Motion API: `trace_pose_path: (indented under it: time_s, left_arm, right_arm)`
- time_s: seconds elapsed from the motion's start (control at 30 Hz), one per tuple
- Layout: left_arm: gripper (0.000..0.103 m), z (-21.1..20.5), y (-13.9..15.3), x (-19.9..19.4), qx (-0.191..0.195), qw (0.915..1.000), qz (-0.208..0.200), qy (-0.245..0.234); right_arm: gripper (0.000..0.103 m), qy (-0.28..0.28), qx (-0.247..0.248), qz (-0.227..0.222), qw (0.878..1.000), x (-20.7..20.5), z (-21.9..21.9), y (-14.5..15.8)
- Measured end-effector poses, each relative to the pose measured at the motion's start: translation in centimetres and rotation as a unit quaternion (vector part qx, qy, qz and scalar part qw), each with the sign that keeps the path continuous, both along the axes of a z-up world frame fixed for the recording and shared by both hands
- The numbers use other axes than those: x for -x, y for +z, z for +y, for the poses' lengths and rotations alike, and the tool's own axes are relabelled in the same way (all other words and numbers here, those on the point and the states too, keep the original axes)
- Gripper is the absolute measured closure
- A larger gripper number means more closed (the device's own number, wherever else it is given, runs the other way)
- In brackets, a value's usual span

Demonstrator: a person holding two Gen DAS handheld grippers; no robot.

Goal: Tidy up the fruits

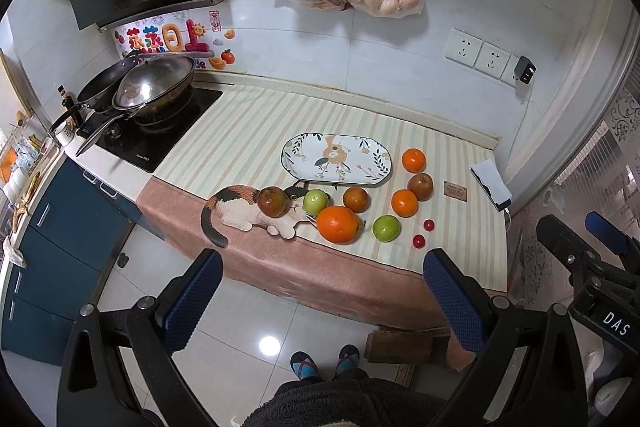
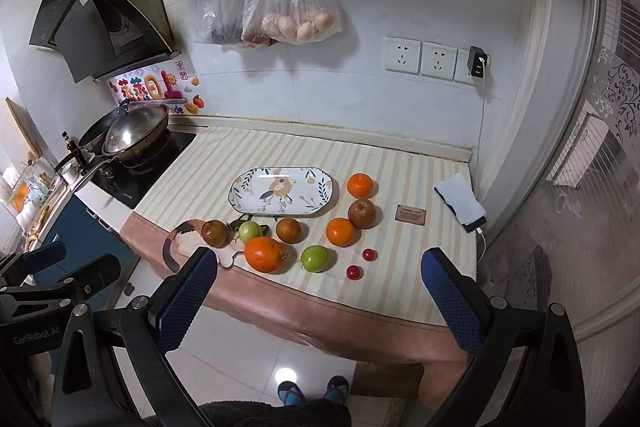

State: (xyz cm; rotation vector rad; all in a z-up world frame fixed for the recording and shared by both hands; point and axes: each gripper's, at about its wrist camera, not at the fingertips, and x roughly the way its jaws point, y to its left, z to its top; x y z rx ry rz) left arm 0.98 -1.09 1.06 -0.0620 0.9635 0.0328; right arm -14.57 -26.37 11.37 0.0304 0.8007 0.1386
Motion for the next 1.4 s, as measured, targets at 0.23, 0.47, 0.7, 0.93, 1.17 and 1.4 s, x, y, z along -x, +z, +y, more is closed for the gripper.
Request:
trace_pose_path:
  time_s: [0.23,0.47,0.7,0.93,1.17,1.4]
  left_arm:
    - [0.000,2.4,0.4,-1.3,-0.004,0.9996,-0.015,0.024]
    - [0.000,5.5,-4.8,-5.5,-0.015,0.9992,0.025,0.026]
    - [0.001,5.9,-14.5,-12.7,0.026,0.9867,0.161,0.003]
    - [0.006,6.1,-23.6,-19.6,0.127,0.9536,0.268,0.051]
    - [0.008,5.7,-31.7,-23.3,0.262,0.8837,0.368,0.124]
    - [0.024,3.1,-34.3,-24.8,0.255,0.8723,0.388,0.153]
  right_arm:
    - [0.000,-0.024,-0.023,0.010,0.999,-0.1,0.1,-1.5]
    - [0.000,-0.049,-0.032,0.046,0.997,-3.7,0.7,-6.3]
    - [0.000,-0.052,-0.034,0.122,0.991,-10.7,1.4,-14.8]
    - [0.003,-0.085,-0.063,0.202,0.974,-20.4,-1.0,-24.5]
    - [0.003,-0.079,-0.063,0.259,0.961,-27.0,-2.1,-30.7]
    - [0.007,-0.066,-0.057,0.291,0.953,-31.0,-1.9,-33.4]
